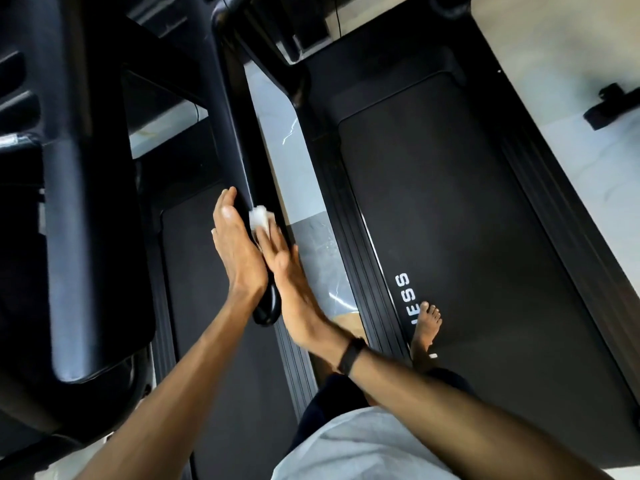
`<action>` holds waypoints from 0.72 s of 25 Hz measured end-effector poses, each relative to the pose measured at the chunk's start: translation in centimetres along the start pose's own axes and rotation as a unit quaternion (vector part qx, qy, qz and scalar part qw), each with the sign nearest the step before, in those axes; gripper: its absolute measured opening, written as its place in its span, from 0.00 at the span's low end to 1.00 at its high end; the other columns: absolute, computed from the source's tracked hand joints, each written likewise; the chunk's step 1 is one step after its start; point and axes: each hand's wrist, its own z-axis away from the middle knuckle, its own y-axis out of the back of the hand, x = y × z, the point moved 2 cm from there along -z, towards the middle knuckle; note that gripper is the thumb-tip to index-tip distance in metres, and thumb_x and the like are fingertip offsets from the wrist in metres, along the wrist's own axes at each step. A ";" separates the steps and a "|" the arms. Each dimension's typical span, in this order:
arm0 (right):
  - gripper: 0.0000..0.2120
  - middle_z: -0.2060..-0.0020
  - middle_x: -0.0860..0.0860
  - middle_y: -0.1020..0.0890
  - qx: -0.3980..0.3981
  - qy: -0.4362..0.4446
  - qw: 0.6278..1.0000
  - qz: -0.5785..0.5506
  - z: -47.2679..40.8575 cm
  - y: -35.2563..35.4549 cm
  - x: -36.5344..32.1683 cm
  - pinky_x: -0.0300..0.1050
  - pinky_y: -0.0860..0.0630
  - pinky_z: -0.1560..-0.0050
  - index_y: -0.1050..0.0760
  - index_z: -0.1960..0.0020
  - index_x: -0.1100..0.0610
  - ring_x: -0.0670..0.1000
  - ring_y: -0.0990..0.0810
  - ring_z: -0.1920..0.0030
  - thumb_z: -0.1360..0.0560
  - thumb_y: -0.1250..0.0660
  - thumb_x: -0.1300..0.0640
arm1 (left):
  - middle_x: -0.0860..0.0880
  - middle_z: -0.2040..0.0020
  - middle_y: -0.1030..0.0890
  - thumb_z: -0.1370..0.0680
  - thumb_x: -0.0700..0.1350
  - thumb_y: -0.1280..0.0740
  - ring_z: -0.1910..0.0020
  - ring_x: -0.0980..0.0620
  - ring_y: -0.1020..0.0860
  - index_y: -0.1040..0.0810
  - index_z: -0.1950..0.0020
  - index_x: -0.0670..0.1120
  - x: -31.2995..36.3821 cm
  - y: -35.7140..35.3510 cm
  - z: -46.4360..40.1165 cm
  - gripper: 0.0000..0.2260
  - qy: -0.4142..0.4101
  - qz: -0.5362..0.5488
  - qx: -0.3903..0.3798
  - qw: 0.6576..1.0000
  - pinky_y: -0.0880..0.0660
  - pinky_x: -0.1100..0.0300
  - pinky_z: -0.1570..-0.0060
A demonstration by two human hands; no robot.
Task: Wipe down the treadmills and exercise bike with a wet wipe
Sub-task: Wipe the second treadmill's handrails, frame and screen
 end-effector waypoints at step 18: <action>0.44 0.18 0.47 0.50 -0.024 -0.206 0.978 -0.001 -2.3 3.3 2.9 0.45 0.57 0.20 0.53 0.17 0.51 0.45 0.53 0.19 0.24 0.59 0.25 | 0.55 0.20 0.39 0.14 0.54 0.59 0.22 0.62 0.46 0.38 0.20 0.51 0.9 -0.1 0.4 0.24 -0.003 -0.030 -0.014 0.999 0.63 0.52 0.22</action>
